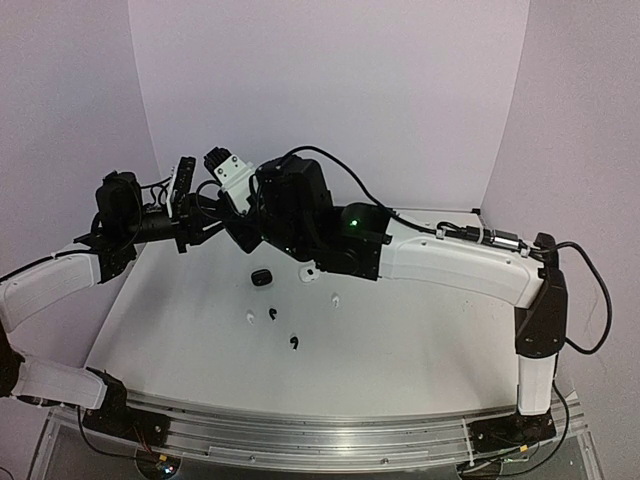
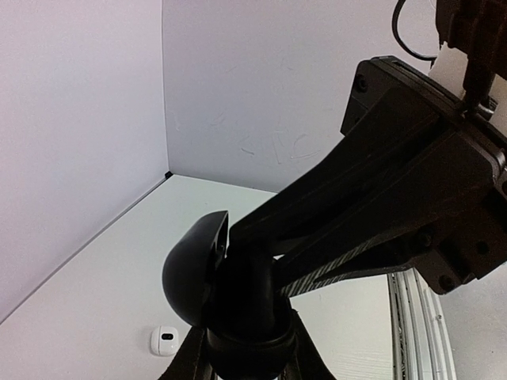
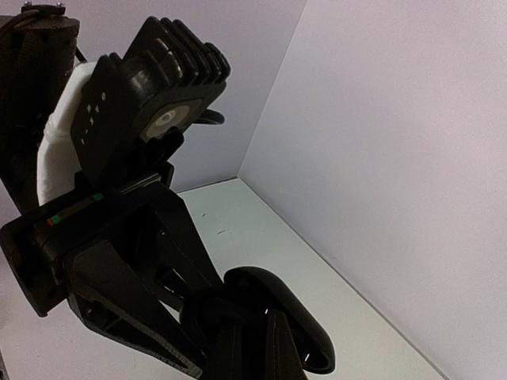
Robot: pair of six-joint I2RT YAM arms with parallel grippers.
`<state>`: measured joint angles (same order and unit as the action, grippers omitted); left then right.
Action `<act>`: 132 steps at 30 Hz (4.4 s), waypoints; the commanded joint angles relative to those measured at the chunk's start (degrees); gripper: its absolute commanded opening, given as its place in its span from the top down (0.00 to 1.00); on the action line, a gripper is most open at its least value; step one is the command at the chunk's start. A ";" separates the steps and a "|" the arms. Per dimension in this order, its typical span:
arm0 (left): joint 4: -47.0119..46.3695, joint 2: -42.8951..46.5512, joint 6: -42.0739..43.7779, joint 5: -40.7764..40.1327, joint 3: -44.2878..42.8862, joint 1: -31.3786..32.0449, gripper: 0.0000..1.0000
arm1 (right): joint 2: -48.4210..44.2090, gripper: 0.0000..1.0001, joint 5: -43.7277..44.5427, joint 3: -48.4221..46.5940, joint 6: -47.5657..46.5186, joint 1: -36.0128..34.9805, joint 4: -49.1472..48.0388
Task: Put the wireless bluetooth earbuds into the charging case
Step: Insert the left earbud into the left side groove of the charging case, then adjust the left earbud in the left side groove of the charging case.
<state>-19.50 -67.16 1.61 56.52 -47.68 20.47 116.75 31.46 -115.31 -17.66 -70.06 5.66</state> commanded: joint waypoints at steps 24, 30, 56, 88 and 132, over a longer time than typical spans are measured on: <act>-4.81 1.61 0.09 1.76 -4.17 0.63 1.00 | -0.10 0.84 -2.92 1.84 -0.16 0.80 7.79; -5.34 1.10 -1.08 2.16 -4.54 0.63 1.00 | -0.32 0.83 -3.85 1.78 -0.55 0.80 8.49; -3.70 0.81 -0.57 1.45 -5.38 0.63 1.00 | 3.54 1.00 -1.76 -4.35 -0.54 0.80 11.83; 1.69 2.79 12.88 3.41 -4.32 0.65 1.00 | 5.14 1.00 -1.09 -7.51 -4.24 -0.17 12.44; 9.60 -0.44 9.31 11.10 -8.71 0.71 1.00 | 3.11 0.84 -1.20 -8.35 1.25 0.01 12.62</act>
<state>-5.96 -68.60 10.79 58.28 -52.47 19.31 119.35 32.32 -121.65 -16.21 -70.49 19.29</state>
